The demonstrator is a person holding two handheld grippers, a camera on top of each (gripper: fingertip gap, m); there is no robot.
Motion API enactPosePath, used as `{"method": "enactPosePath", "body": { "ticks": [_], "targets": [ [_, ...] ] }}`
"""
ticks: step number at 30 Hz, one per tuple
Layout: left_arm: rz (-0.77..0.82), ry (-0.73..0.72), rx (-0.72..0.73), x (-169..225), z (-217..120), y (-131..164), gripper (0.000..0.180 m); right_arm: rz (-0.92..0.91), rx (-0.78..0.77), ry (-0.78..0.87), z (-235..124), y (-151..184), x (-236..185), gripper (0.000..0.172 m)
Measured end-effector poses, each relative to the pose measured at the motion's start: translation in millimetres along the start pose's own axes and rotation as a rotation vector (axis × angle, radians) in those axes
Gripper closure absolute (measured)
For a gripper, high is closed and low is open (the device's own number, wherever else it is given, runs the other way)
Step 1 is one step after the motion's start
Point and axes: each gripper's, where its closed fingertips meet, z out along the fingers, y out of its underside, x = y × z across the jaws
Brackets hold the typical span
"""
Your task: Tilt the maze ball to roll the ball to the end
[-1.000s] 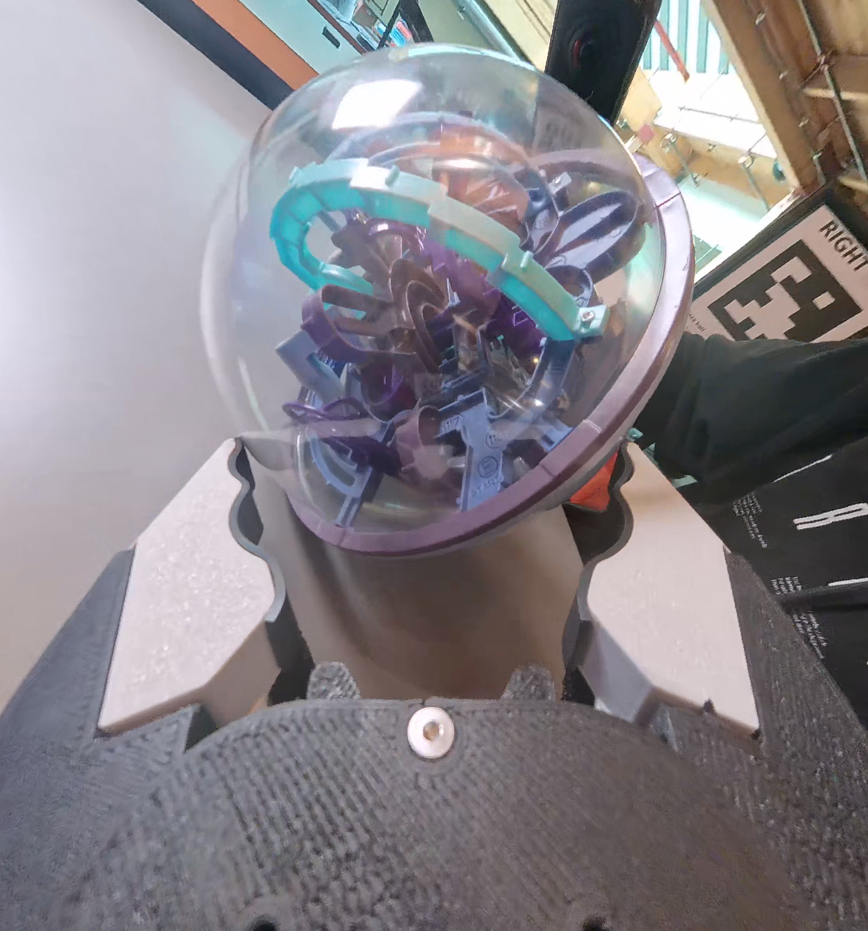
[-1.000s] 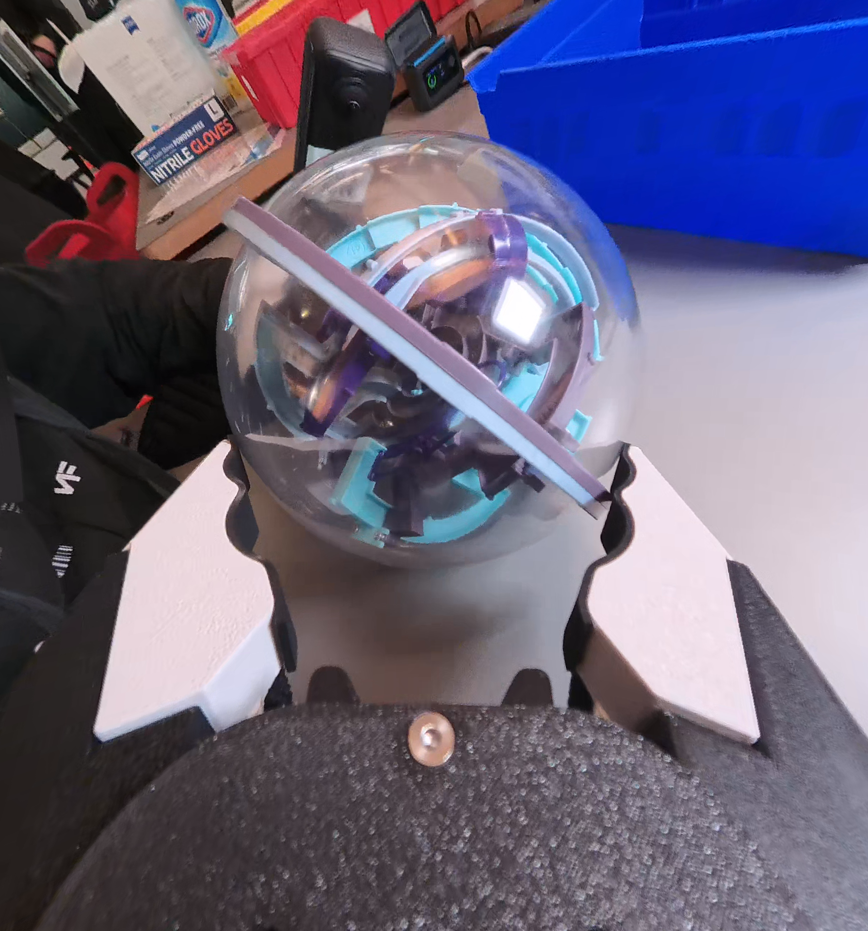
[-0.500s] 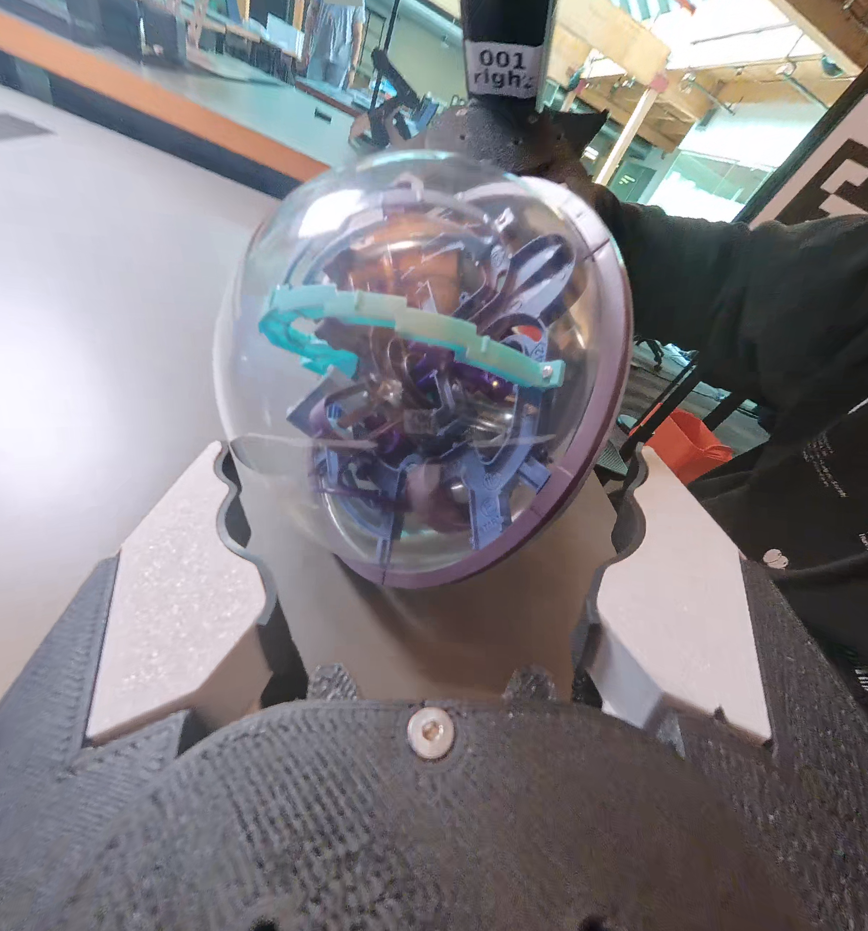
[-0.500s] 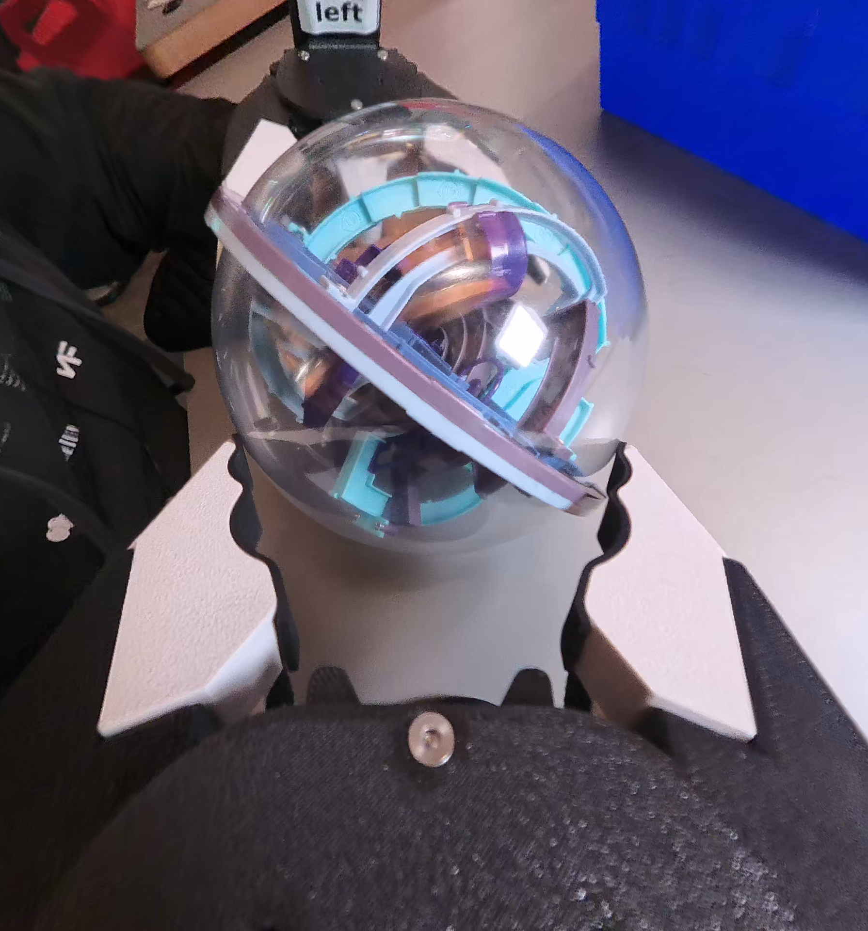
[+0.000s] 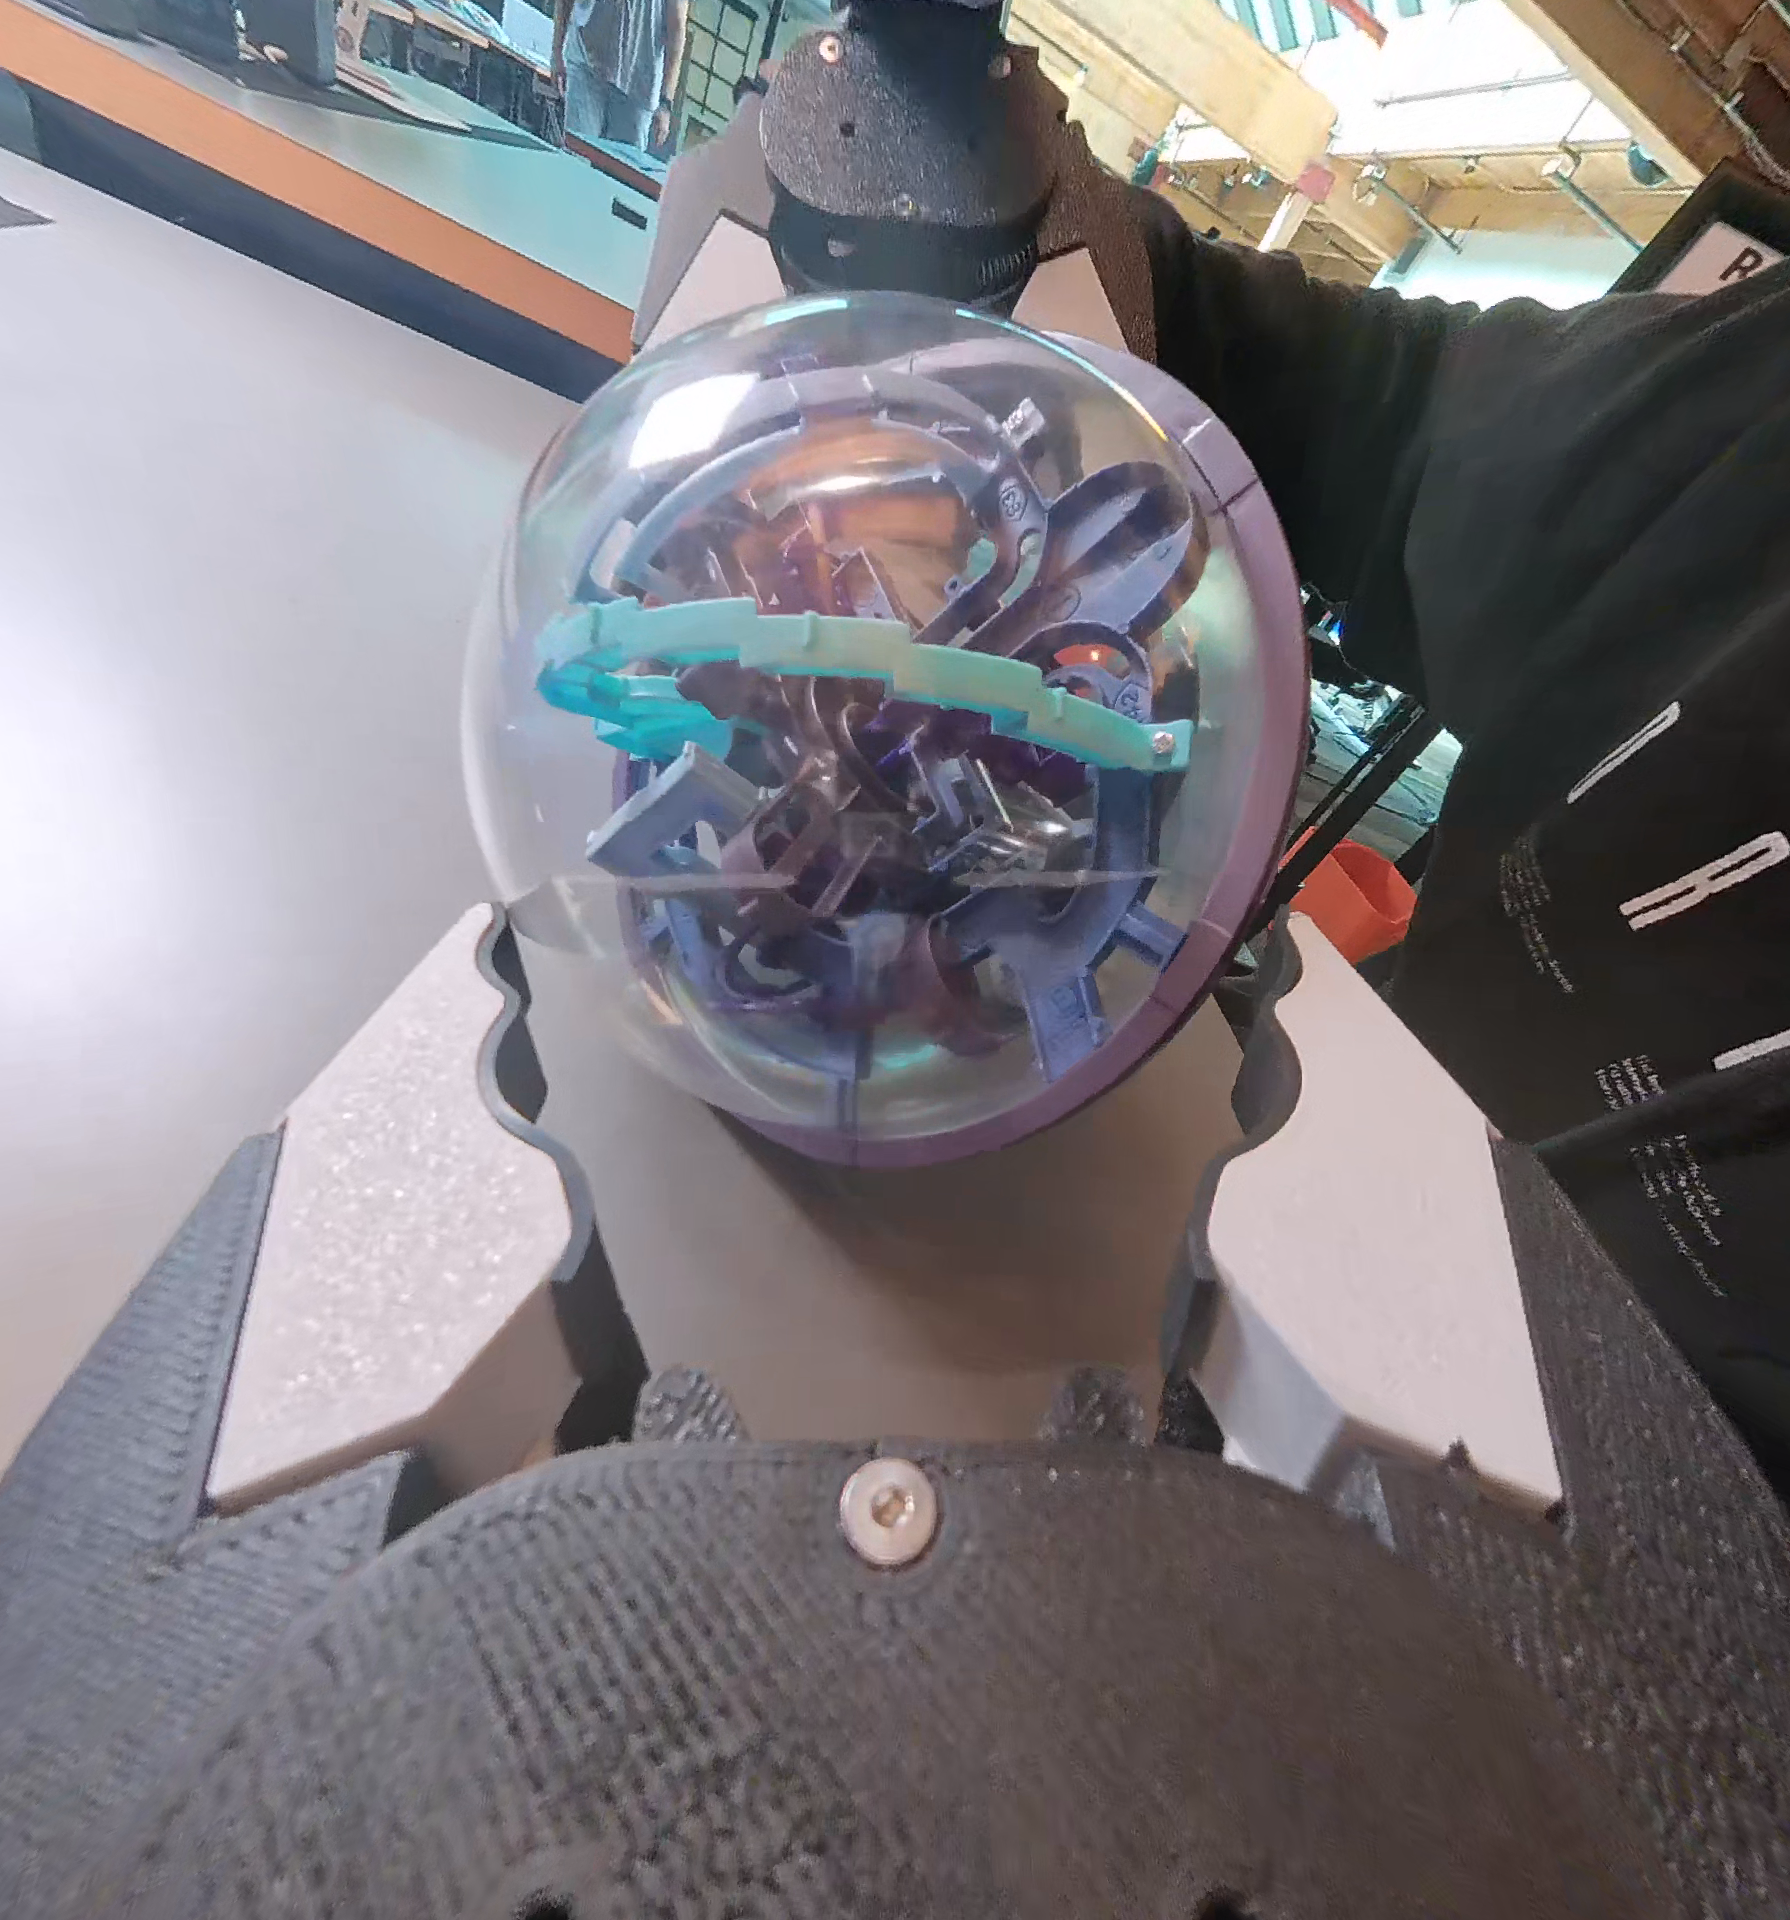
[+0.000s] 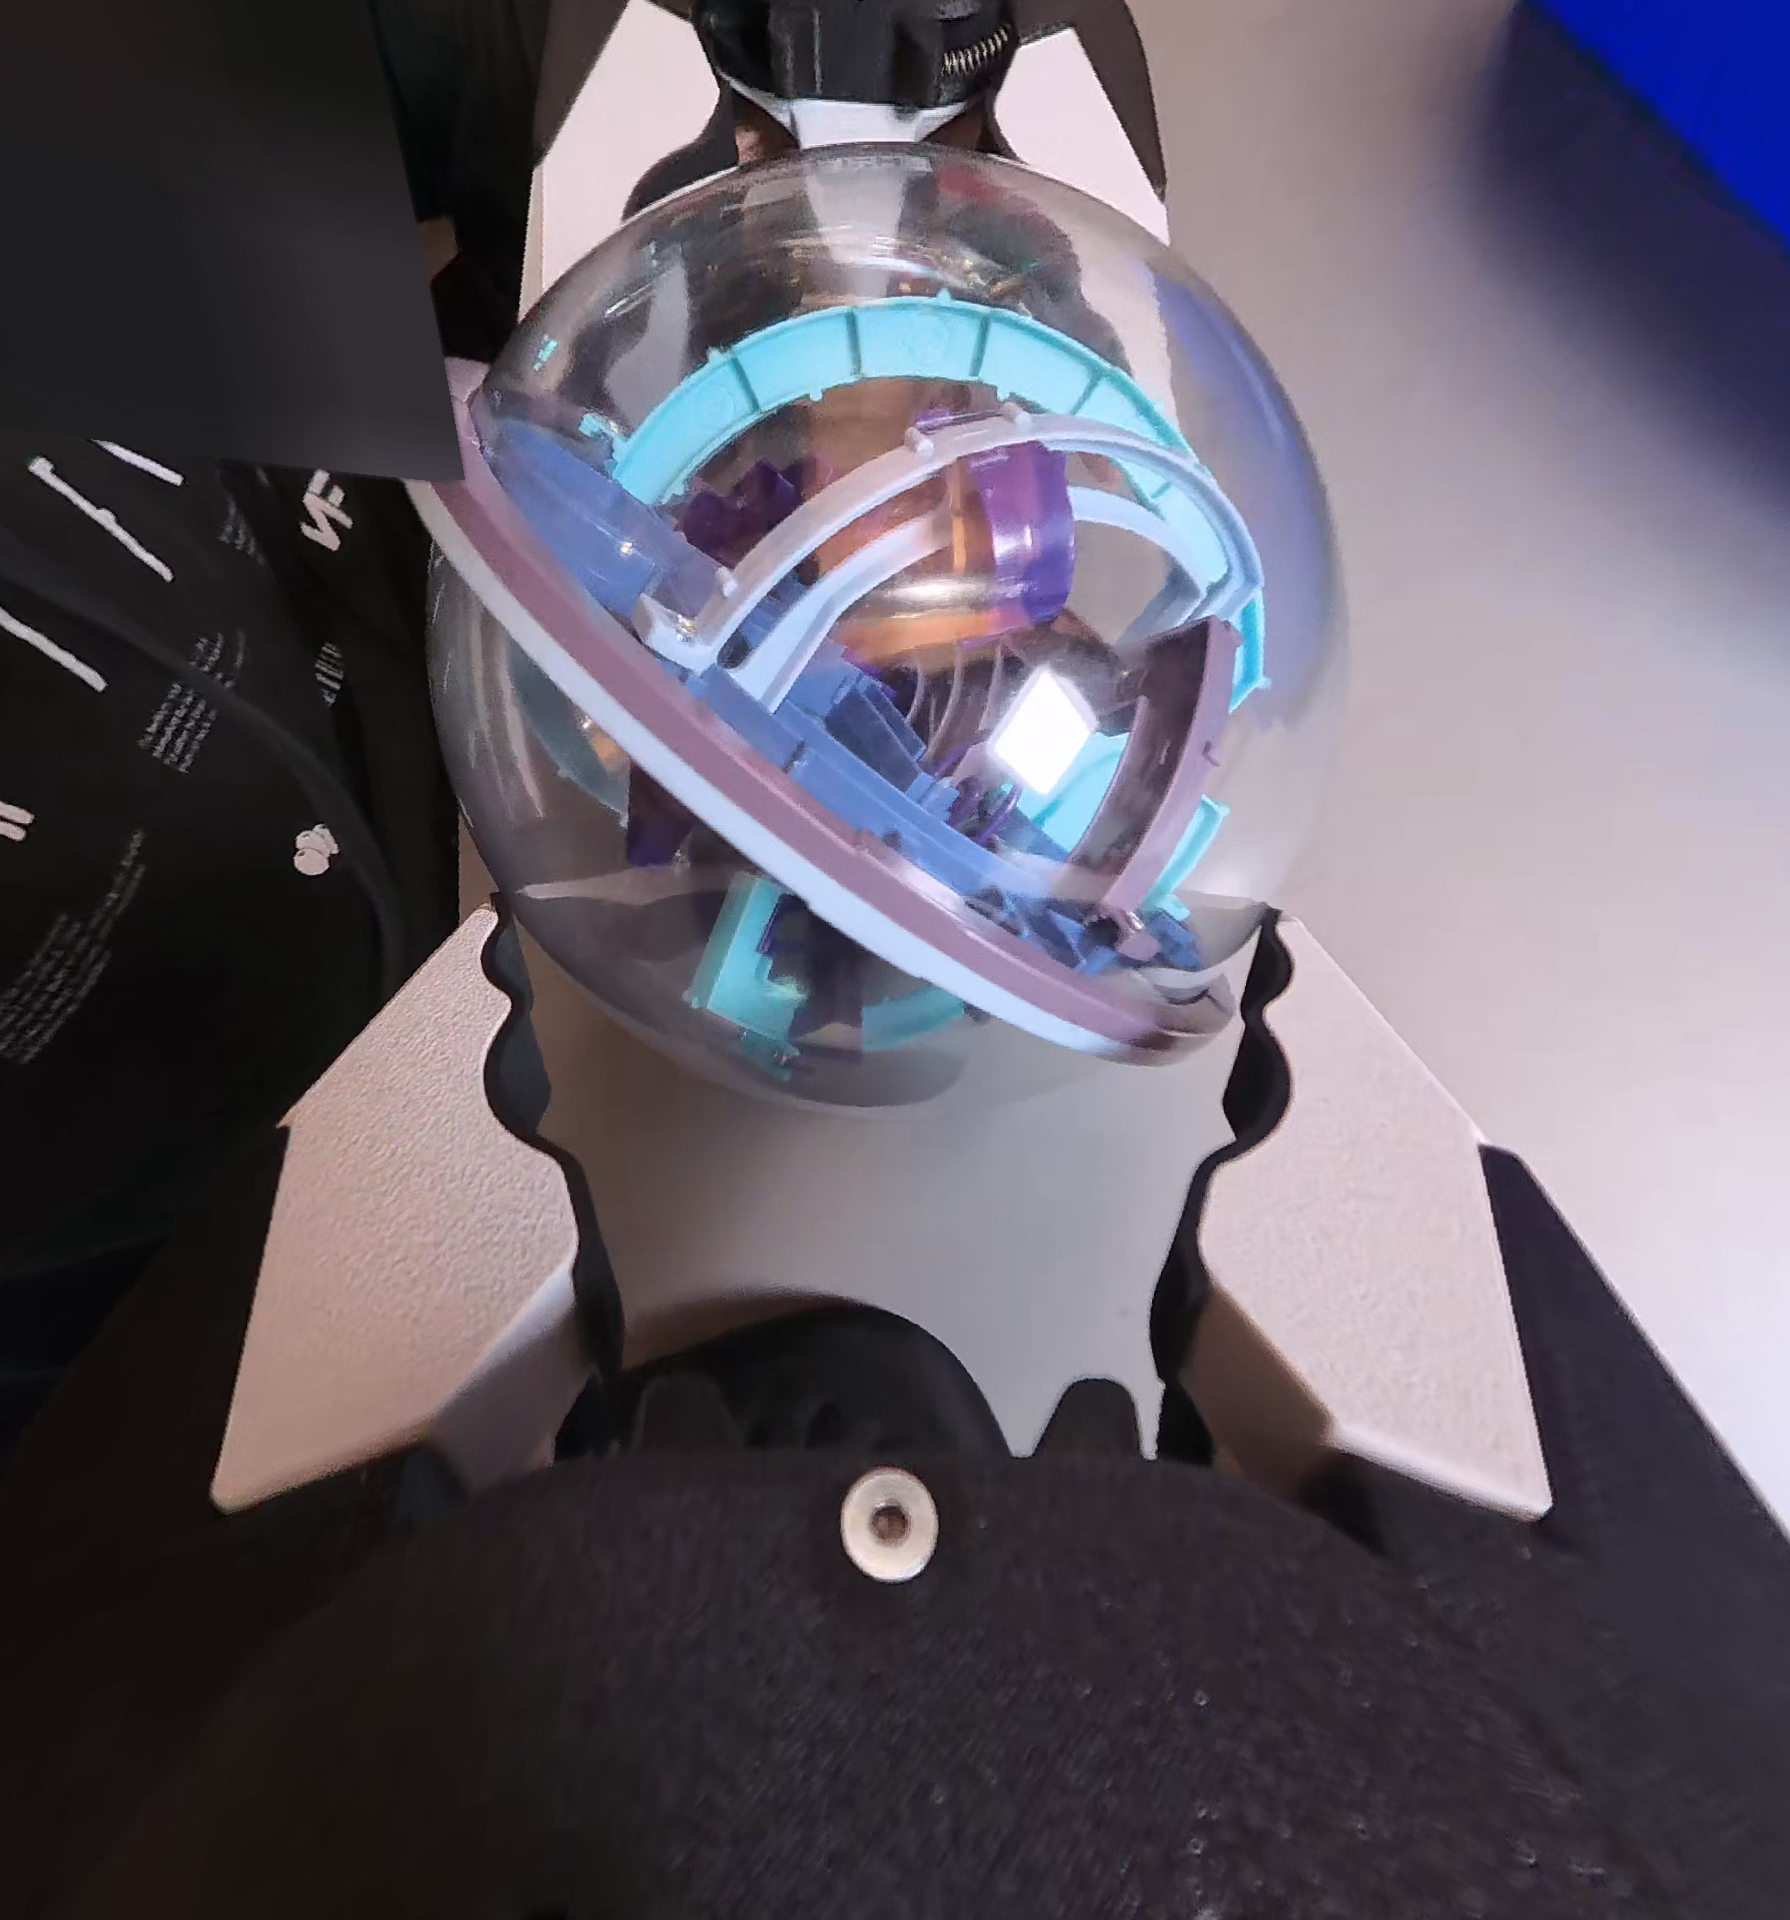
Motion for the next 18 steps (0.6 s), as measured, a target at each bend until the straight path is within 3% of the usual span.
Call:
{"method": "enactPosePath", "body": {
  "ticks": [18],
  "targets": [
    [-0.025,0.003,-0.038,3.5,4.3,10.3,0.050,-0.041,-0.091,-0.125,-8.3,-1.4,0.1,0.042]
  ]
}}
